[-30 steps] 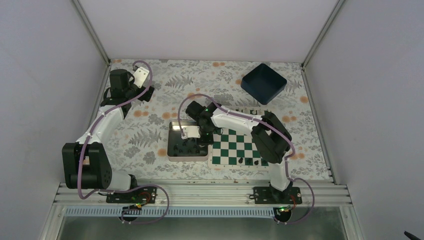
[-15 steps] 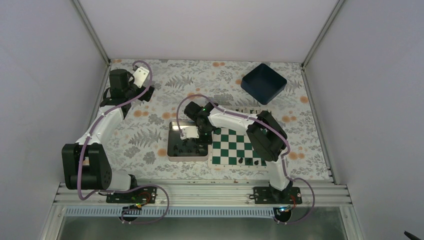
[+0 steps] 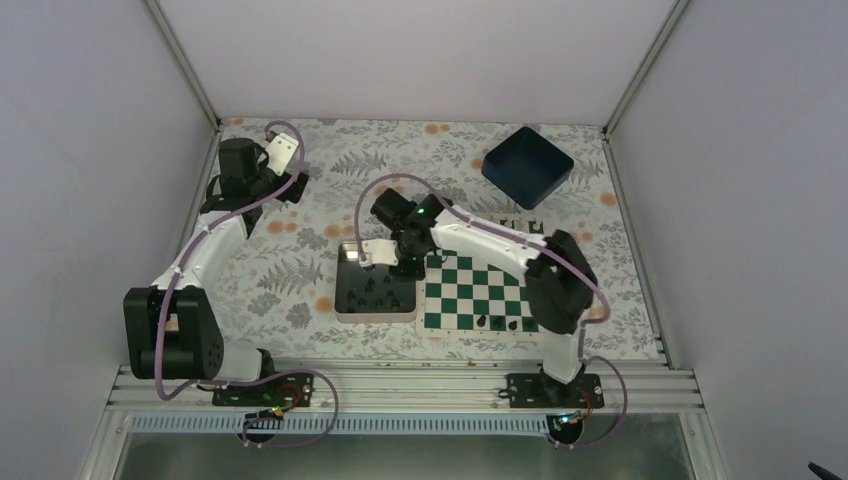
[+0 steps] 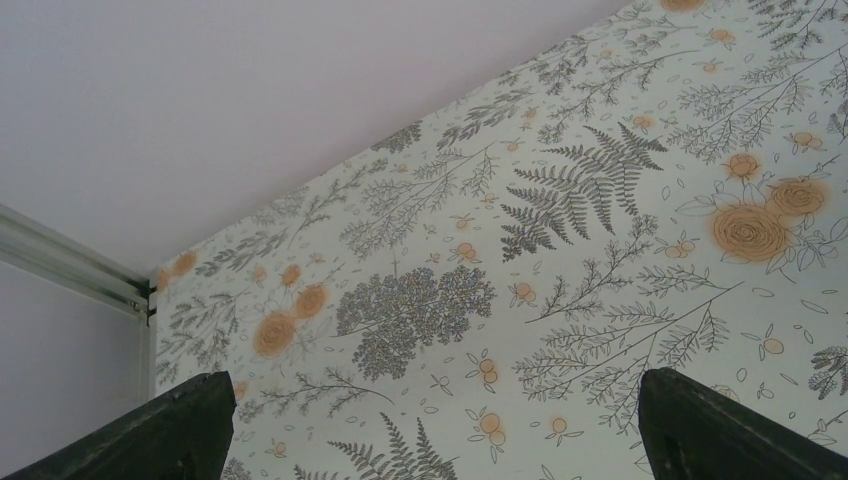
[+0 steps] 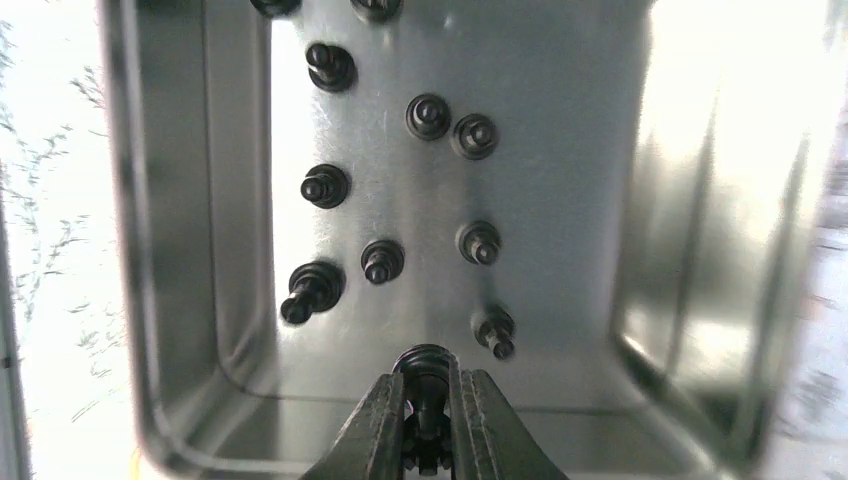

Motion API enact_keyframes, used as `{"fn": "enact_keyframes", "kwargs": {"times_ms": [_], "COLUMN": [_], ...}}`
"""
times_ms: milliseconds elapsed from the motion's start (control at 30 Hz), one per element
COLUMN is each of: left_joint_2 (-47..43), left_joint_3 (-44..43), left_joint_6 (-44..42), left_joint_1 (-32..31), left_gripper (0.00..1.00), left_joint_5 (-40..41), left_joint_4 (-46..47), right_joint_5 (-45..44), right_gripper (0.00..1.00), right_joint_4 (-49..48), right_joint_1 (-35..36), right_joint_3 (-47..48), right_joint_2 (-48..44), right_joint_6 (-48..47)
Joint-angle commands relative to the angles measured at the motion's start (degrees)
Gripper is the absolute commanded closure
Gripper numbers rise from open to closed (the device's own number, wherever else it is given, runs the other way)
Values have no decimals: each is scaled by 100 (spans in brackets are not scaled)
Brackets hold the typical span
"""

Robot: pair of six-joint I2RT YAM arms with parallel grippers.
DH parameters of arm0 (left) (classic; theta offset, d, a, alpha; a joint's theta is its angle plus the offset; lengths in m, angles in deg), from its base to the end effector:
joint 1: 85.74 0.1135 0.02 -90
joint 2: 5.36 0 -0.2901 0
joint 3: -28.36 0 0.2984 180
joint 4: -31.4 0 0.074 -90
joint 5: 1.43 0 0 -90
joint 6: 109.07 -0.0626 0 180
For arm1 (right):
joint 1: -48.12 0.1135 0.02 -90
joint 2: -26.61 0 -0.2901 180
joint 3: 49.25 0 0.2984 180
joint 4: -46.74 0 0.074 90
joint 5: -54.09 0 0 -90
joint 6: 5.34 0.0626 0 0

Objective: Set up the chess pieces on the board
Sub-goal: Pick up the chess piece from the storage box, then place the chess piece on the chessboard.

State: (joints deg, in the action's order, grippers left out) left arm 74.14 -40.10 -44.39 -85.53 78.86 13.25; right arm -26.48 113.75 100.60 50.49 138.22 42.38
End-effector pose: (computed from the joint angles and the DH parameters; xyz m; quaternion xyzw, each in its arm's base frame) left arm 0.3785 -0.0092 0.2754 0.2286 0.8295 0.0402 0.5080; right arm 0.2629 0.3592 0.1886 -0.7353 0.6658 0.0901 0.0889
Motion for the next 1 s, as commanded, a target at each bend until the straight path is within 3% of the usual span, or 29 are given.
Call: {"fn": "enact_keyframes", "kwargs": {"times_ms": [0, 267, 400, 600, 967], "left_joint_2": [-110, -95, -44, 3, 39], "left_joint_3": [7, -29, -79, -80, -62], "left_joint_6": [-78, -61, -34, -34, -33], "left_joint_1": [5, 6, 6, 3, 2], "left_gripper": [0, 0, 0, 0, 0], "left_joint_5": [-79, -40, -75, -49, -14], "left_joint_4": [67, 27, -4, -9, -12], "right_joint_5": [-108, -108, 162, 390, 666], "right_gripper": [94, 93, 93, 92, 92], "right_joint_4": [61, 247, 58, -558, -1076], "right_joint_1": [-18, -264, -255, -171, 50], "right_joint_3": [-202, -1740, -2402, -2998, -2978], "right_joint_2": [-1055, -2616, -2919, -2665, -1850], "right_joint_6": [232, 445, 563, 514, 283]}}
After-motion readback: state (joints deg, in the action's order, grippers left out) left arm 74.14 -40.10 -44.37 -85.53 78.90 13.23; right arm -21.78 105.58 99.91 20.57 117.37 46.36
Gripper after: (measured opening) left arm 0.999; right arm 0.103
